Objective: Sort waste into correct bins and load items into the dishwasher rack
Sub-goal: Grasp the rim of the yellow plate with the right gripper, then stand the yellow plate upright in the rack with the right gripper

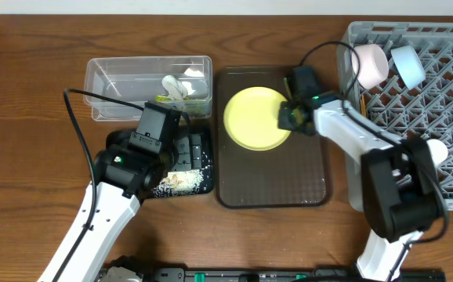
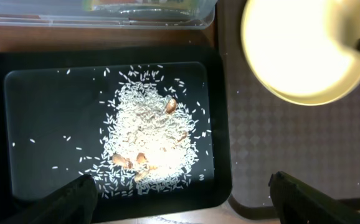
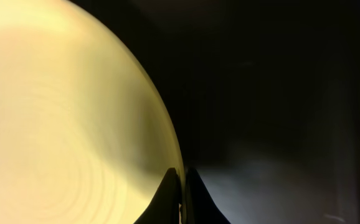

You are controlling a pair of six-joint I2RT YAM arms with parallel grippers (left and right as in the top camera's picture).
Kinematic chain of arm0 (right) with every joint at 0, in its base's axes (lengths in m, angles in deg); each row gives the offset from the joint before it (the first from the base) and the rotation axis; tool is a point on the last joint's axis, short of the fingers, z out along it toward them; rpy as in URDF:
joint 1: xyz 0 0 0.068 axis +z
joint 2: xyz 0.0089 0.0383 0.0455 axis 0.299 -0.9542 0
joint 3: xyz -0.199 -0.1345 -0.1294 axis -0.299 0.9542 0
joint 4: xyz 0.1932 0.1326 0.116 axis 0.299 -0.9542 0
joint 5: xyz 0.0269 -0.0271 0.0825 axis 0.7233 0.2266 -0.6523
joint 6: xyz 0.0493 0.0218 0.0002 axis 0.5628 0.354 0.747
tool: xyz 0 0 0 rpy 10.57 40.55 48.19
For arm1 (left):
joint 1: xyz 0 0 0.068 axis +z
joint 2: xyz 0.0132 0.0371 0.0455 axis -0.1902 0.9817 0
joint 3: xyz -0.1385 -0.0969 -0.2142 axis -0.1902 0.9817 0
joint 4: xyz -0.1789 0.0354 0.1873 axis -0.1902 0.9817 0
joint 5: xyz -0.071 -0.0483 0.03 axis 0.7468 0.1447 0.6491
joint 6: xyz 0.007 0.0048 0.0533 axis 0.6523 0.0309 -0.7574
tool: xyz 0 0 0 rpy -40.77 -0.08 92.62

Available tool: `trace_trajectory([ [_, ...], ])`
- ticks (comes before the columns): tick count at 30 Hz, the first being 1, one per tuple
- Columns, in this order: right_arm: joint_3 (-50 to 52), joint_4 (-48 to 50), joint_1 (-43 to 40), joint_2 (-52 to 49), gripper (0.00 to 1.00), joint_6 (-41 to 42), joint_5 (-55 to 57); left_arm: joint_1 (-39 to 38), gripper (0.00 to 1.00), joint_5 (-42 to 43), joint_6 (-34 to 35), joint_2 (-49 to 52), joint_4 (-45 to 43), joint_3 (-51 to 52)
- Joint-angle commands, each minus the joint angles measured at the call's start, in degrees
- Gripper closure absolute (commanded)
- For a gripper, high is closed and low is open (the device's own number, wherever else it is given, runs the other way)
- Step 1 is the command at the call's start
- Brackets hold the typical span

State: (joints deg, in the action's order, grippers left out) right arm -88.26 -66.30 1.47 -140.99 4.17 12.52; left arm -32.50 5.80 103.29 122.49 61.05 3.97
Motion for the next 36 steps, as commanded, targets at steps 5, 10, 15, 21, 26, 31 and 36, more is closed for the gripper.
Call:
trace_trajectory([
  [5,0.3,-4.1,-7.0,17.4,0.99,-14.4,6.5,0.0,0.09,-0.9,0.8,0.2,0.2,-0.1],
  [10,0.3,-4.4,-11.6,27.7,0.99,-24.9,15.8,0.0,0.09,-0.9,0.7,0.2,0.2,-0.1],
  [15,0.3,-2.7,-16.4,34.8,0.99,-36.3,27.7,0.0,0.09,-0.9,0.8,0.2,0.2,-0.1],
  [21,0.3,-1.8,-20.8,37.2,0.99,-47.8,41.6,0.0,0.09,-0.9,0.7,0.2,0.2,-0.1],
  [26,0.4,-2.9,-21.9,36.5,0.99,-47.6,47.2,0.0,0.09,-0.9,0.7,0.2,0.2,-0.1],
  [31,0.4,-4.2,-22.0,34.4,0.99,-47.6,48.3,0.0,0.09,-0.9,0.7,0.2,0.2,-0.1],
  [36,0.4,-5.2,-22.0,30.3,0.99,-45.9,48.3,0.0,0.09,-0.9,0.7,0.2,0.2,-0.1],
])
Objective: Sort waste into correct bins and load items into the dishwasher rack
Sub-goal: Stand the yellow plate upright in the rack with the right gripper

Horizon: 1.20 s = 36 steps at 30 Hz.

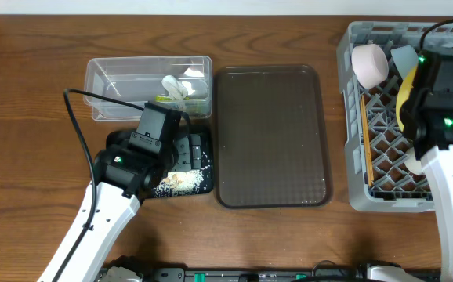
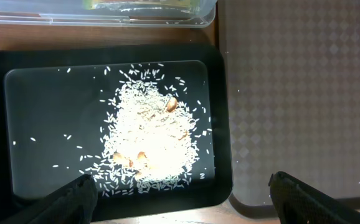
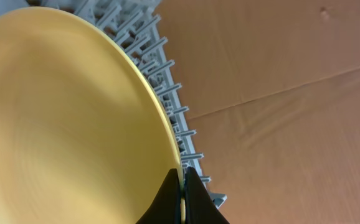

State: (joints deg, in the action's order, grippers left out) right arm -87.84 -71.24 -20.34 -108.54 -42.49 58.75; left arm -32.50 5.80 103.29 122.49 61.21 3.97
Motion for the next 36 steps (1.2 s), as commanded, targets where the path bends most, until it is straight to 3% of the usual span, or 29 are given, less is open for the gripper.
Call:
trace_trajectory([
  [1,0.0,-0.3,-0.2,-3.2,0.99,1.4,2.0,0.0,0.09,-0.9,0.7,0.2,0.0,-0.1],
  [5,0.0,-0.3,-0.1,-7.0,0.99,4.0,1.1,0.0,0.09,-0.9,0.7,0.2,0.0,-0.1],
  [8,0.0,-0.3,0.4,-8.9,0.96,6.6,-5.8,0.0,0.09,-0.9,0.7,0.2,0.0,-0.1],
  [12,0.0,-1.5,0.7,-8.5,0.66,7.8,-19.8,0.0,0.09,-0.9,0.7,0.2,0.0,-0.1],
  [16,0.0,-2.1,0.7,-6.4,0.59,12.3,-25.4,0.0,0.09,-0.9,0.7,0.2,0.0,-0.1],
  [20,0.0,-2.7,0.7,-0.8,0.42,15.8,-29.9,0.0,0.09,-0.9,0.7,0.2,-0.2,-0.1],
  [28,0.0,-6.5,0.7,7.9,0.33,15.8,-54.9,0.0,0.09,-0.9,-4.4,0.2,-3.7,-0.1],
  [36,2.1,-15.0,0.7,4.5,0.21,18.9,-57.4,0.0,0.09,-0.9,-7.9,0.2,0.4,-0.1],
])
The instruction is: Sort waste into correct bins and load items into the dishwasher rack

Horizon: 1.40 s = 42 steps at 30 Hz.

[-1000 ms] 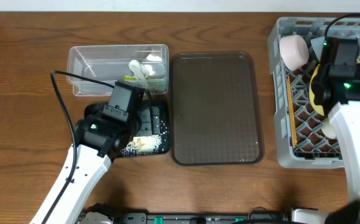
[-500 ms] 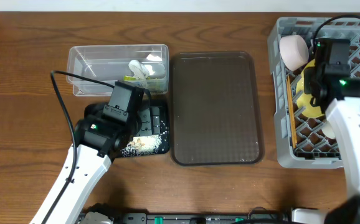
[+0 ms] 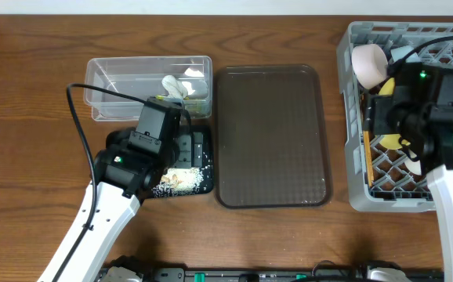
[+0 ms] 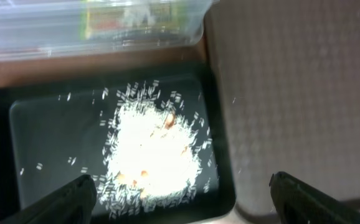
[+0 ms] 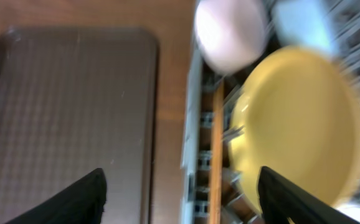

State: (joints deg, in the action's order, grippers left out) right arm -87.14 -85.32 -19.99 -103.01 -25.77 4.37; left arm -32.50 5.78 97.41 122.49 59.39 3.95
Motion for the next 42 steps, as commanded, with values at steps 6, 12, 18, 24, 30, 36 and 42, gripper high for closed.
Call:
trace_trajectory([
  [6,5.0,-3.8,0.3,0.3,0.01,4.8,-3.0,0.0,0.09,-1.1,-1.9,-0.1,14.4,-0.1],
  [12,11.7,-4.1,0.3,8.3,0.01,5.7,-3.0,0.0,0.09,-2.8,-2.0,-8.6,15.4,2.0],
  [18,23.6,1.7,0.3,24.4,0.01,5.7,-3.0,0.0,0.09,-3.4,-3.0,-29.3,7.7,10.4],
  [24,30.5,3.7,0.3,36.4,0.01,5.7,-3.1,0.0,0.09,-7.5,-1.1,-45.0,3.2,16.5],
  [30,30.7,0.7,0.3,38.1,0.01,5.7,-3.0,0.0,0.09,-7.5,-1.1,-48.1,3.3,16.5],
  [36,30.7,-1.2,0.3,38.1,0.01,5.7,-3.0,0.0,0.09,-7.5,-1.1,-48.1,3.3,16.5],
  [42,30.7,-1.2,0.3,38.1,0.01,5.7,-3.0,0.0,0.09,-7.5,-1.1,-48.1,3.3,16.5],
])
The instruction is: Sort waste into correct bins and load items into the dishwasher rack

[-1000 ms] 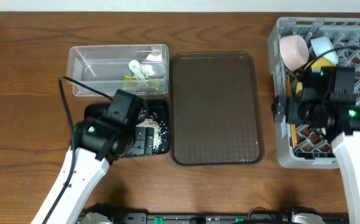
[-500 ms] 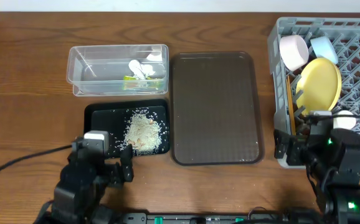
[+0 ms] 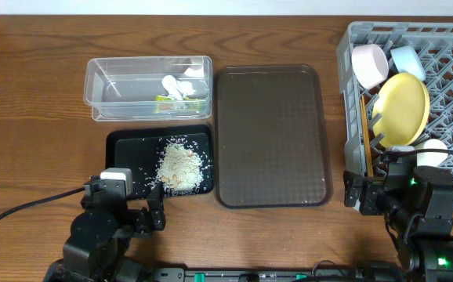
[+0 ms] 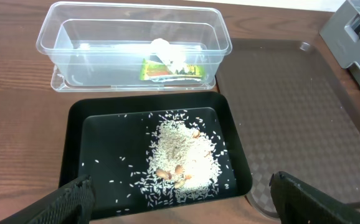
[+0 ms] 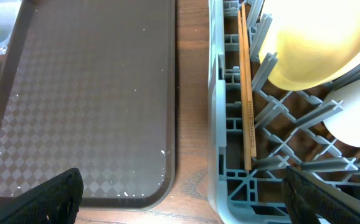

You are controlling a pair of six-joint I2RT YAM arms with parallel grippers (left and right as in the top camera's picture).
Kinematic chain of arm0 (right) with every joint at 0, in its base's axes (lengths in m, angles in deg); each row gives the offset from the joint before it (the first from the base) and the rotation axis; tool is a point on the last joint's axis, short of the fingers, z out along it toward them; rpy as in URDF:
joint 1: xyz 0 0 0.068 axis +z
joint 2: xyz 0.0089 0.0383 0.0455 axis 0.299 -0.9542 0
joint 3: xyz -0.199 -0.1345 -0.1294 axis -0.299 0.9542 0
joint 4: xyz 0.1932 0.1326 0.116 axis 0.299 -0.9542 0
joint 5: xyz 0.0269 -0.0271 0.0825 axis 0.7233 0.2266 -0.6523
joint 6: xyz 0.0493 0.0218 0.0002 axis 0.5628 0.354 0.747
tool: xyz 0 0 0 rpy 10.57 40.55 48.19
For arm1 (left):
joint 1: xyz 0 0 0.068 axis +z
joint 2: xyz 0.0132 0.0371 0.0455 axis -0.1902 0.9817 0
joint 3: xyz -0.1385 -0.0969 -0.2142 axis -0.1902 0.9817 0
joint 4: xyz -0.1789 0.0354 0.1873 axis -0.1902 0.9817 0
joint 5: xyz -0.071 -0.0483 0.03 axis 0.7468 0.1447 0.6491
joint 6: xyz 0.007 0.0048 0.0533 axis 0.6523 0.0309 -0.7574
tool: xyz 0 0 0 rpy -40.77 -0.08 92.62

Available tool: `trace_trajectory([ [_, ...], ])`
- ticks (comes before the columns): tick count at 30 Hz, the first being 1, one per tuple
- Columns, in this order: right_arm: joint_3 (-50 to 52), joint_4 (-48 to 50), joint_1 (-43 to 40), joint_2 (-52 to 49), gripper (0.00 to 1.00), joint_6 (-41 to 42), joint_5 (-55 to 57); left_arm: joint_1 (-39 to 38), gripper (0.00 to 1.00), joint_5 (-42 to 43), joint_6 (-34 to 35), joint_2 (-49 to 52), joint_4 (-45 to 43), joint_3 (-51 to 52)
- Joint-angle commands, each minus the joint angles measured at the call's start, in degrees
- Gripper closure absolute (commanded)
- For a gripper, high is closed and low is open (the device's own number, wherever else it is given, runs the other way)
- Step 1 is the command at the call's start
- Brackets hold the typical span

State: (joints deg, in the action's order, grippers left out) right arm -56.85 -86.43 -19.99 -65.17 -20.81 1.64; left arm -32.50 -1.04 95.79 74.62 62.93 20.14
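A yellow plate [image 3: 403,106] stands on edge in the grey dishwasher rack [image 3: 350,94], beside a pink cup [image 3: 370,64], a light blue cup [image 3: 407,62] and a white cup [image 3: 429,150]. Wooden chopsticks [image 5: 247,93] lie in the rack's left channel. The brown tray [image 3: 272,135] is bare. A black tray [image 3: 125,157] holds spilled rice with nuts [image 4: 181,154]. The clear bin [image 3: 148,87] holds a wrapper and white scraps [image 4: 170,60]. My left gripper [image 4: 181,200] and right gripper [image 5: 181,198] both hang open and hold nothing near the table's front edge.
Bare wooden table lies left of the bin and along the front. The rack's grey wall [image 5: 216,124] stands just right of the brown tray's edge [image 5: 170,124]. A cable [image 3: 23,211] trails from the left arm across the front left.
Both arms have drawn back to the table's front edge. The right gripper is away from the rack, where the yellow plate stands on its own. The left gripper no longer hovers over the rice tray.
My right gripper was shut on the yellow plate's rim on the brown tray. Then it held the plate over the rack. Then it was open with the plate in the rack. Now both arms are back at the front edge, open.
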Motion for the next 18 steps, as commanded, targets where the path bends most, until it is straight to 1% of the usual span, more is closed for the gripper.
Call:
trace_trajectory([
  [1,0.4,-0.1,0.3,0.3,0.01,0.7,-0.3,0.0,0.09,-0.7,0.5,-0.2,-0.2,0.3],
  [8,0.4,-1.4,0.4,0.7,0.01,0.3,0.2,0.0,0.09,-0.7,0.5,-0.2,-0.2,0.3],
  [11,0.6,0.3,0.4,1.8,0.01,0.0,1.7,0.0,0.08,-0.7,0.5,-0.2,-0.2,0.3],
  [14,1.9,4.0,1.5,4.6,0.01,-0.4,2.1,0.0,0.09,-0.7,0.5,-0.2,-0.2,0.3],
  [18,8.1,13.0,4.3,12.1,0.01,-0.8,3.7,0.0,0.09,-0.7,0.5,-0.2,-0.2,0.3],
])
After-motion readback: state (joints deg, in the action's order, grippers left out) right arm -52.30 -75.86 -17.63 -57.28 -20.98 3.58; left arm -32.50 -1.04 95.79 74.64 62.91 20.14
